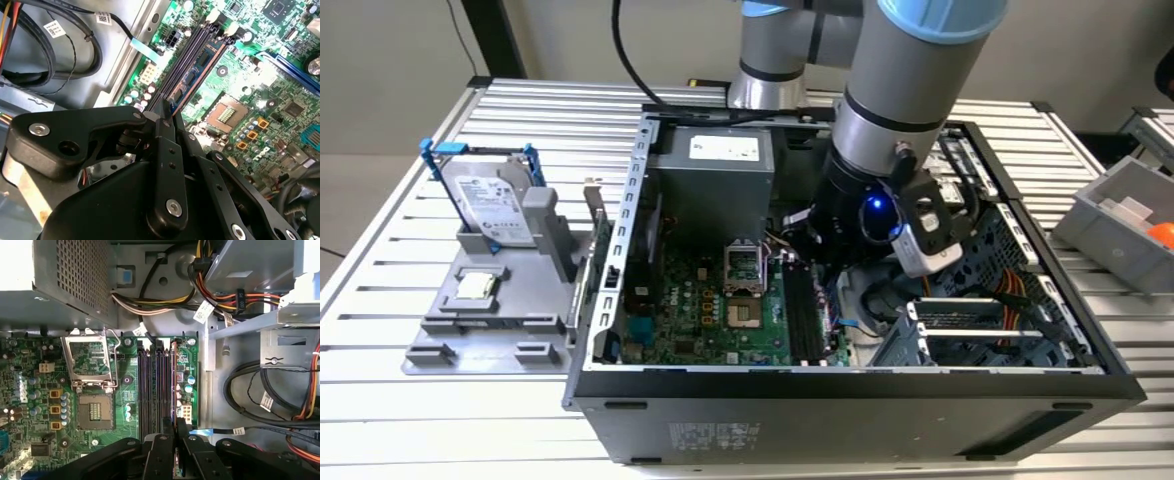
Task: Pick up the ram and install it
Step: 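Insert the ram into the slot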
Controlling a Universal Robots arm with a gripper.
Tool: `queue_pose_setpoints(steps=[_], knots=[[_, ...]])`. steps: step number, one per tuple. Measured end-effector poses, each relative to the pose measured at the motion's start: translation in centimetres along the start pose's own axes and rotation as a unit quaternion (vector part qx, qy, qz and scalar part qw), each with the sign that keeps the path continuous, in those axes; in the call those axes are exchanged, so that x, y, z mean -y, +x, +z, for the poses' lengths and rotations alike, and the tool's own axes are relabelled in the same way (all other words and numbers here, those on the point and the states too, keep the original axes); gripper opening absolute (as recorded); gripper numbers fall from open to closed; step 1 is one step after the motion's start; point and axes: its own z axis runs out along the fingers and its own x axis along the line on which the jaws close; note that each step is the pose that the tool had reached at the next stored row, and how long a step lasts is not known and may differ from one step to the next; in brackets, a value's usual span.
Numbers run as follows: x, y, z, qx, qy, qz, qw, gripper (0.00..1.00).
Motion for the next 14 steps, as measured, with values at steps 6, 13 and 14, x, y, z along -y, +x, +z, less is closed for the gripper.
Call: queue_pose_setpoints(steps=[6,13,14], knots=[[0.06,-0.01,0.84,0.0000,0.0001,0.000,1.00000,0.00],[0.26,-0.03,1.57,0.0000,0.0000,0.000,1.00000,0.00],[0.32,-0.03,1.67,0.0000,0.0000,0.000,1.00000,0.00]])
